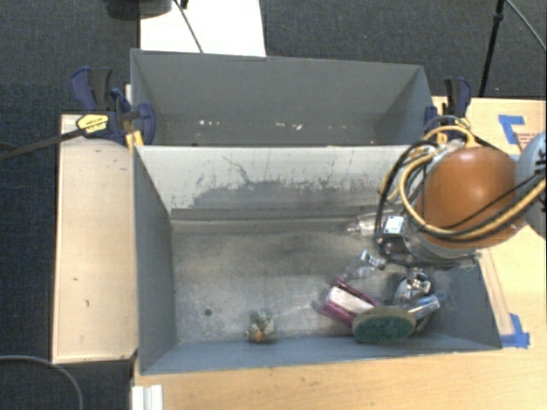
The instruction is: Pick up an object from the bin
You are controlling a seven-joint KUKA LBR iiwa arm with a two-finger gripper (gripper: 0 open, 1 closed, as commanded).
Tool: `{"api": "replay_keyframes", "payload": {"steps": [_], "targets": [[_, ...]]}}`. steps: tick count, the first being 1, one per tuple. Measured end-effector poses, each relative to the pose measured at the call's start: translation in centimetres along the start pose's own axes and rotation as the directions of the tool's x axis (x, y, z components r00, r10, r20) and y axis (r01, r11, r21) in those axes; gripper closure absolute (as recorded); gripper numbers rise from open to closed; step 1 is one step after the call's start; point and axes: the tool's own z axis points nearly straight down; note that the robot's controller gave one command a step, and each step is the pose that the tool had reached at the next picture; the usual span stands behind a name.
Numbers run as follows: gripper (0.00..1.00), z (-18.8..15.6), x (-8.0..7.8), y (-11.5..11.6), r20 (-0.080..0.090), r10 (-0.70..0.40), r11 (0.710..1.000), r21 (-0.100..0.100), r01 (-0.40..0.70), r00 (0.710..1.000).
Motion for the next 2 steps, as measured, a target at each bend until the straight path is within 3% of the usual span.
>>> {"api": "replay_keyframes", "payload": {"steps": [1,2], "targets": [[0.00,2.1,0.6,-1.1,0.000,-0.373,0.928,-0.028,0.372,0.928],[0.00,-10.0,0.0,-0.7,-0.023,-0.269,0.963,-0.026,0.268,0.963]]}}
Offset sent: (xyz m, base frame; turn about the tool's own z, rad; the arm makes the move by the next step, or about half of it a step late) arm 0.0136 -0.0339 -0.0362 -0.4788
